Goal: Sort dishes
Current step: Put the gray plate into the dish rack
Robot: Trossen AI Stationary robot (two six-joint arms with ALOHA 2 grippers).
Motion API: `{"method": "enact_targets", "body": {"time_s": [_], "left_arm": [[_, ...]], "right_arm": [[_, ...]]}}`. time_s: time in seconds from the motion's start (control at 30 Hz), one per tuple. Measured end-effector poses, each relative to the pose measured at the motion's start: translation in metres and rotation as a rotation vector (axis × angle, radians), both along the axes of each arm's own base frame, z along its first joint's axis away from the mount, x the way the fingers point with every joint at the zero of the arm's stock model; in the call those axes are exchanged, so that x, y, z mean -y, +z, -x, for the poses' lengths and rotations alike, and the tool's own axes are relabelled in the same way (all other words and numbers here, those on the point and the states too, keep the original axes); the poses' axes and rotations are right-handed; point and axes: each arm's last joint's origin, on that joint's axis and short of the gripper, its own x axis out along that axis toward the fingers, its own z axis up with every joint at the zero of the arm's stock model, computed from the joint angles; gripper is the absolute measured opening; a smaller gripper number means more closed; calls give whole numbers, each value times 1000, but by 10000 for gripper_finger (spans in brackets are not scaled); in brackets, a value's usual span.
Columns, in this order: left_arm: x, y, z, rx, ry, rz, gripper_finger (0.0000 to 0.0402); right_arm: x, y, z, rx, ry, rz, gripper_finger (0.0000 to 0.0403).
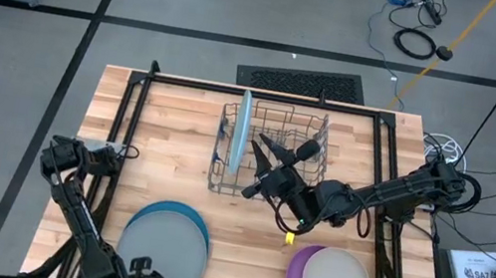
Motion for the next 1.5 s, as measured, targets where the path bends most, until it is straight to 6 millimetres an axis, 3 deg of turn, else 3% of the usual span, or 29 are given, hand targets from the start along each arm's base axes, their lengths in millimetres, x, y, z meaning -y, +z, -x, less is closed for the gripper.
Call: {"method": "enact_targets", "body": {"time_s": [0.73, 1.17, 1.3, 1.5], "left_arm": [[-14, -10, 2, -112, 76, -123, 160], [-2, -32, -6, -112, 5, -90, 158], [-4, -31, -8, -125, 21, -81, 121], [-7, -32, -9, -135, 7, -104, 14]], "right_arm": [[2, 0, -1, 5, -6, -5, 96], [3, 0, -1, 6, -6, -5, 96], [2, 0, -1, 6, -5, -5, 96], [2, 0, -1, 6, -6, -5, 96]]}}
